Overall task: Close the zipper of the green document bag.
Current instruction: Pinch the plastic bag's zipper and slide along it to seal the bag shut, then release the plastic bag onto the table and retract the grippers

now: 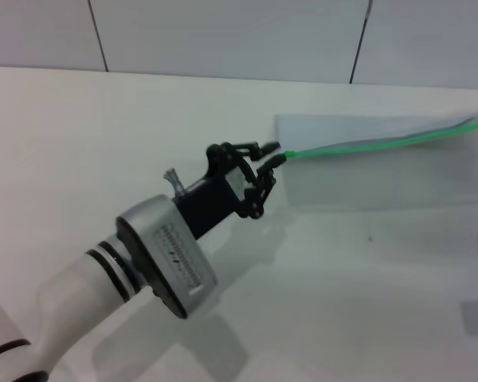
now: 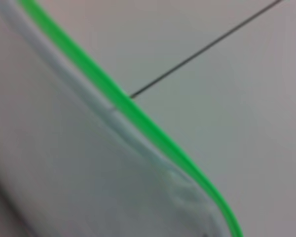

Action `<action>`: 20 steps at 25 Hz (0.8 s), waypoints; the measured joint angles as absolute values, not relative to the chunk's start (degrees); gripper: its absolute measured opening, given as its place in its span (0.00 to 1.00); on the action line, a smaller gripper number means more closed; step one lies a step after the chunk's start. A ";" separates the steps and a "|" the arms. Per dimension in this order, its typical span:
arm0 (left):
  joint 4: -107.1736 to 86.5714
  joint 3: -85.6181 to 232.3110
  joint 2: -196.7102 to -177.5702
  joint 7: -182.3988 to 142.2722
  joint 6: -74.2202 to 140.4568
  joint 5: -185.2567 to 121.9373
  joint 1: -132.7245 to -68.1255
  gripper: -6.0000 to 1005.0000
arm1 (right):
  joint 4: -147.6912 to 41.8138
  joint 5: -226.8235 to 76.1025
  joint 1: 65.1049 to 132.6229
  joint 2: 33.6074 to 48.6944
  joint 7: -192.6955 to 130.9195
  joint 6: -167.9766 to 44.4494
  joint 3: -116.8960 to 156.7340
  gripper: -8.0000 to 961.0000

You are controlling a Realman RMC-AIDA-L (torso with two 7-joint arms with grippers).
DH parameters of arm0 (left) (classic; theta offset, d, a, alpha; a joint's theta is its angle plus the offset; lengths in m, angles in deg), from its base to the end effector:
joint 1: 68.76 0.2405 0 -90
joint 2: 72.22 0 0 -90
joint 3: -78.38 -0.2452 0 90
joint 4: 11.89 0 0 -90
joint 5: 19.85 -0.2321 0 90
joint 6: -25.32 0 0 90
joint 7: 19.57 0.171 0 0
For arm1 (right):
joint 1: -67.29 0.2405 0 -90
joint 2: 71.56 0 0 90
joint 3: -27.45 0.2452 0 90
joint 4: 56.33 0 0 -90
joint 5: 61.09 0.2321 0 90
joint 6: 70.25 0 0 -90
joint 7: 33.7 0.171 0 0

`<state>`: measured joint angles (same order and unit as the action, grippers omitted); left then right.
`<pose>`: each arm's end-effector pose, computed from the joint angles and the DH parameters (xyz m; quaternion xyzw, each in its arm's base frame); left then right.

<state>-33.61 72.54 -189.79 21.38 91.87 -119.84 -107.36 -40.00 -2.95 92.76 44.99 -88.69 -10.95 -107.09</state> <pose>-0.2141 0.3498 -0.1316 -0.8352 0.2127 -0.1562 0.4825 0.3293 0.3836 -0.0198 -0.7205 -0.1034 -0.0571 0.6833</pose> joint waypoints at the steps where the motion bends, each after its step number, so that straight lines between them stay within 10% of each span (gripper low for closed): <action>1: -33.60 72.55 -189.77 21.38 92.80 -118.97 -107.17 0.09 | -39.90 -2.95 92.46 45.07 -88.54 -9.96 -106.73 0.07; 8: -33.53 72.58 -189.60 20.69 100.63 -113.59 -105.04 0.24 | -38.41 -3.25 89.76 45.28 -85.93 0.63 -107.00 0.08; 20: -28.73 72.94 -189.37 -0.38 113.42 -104.71 -102.04 0.46 | -38.58 -3.66 87.30 44.81 -59.61 19.45 -112.80 0.69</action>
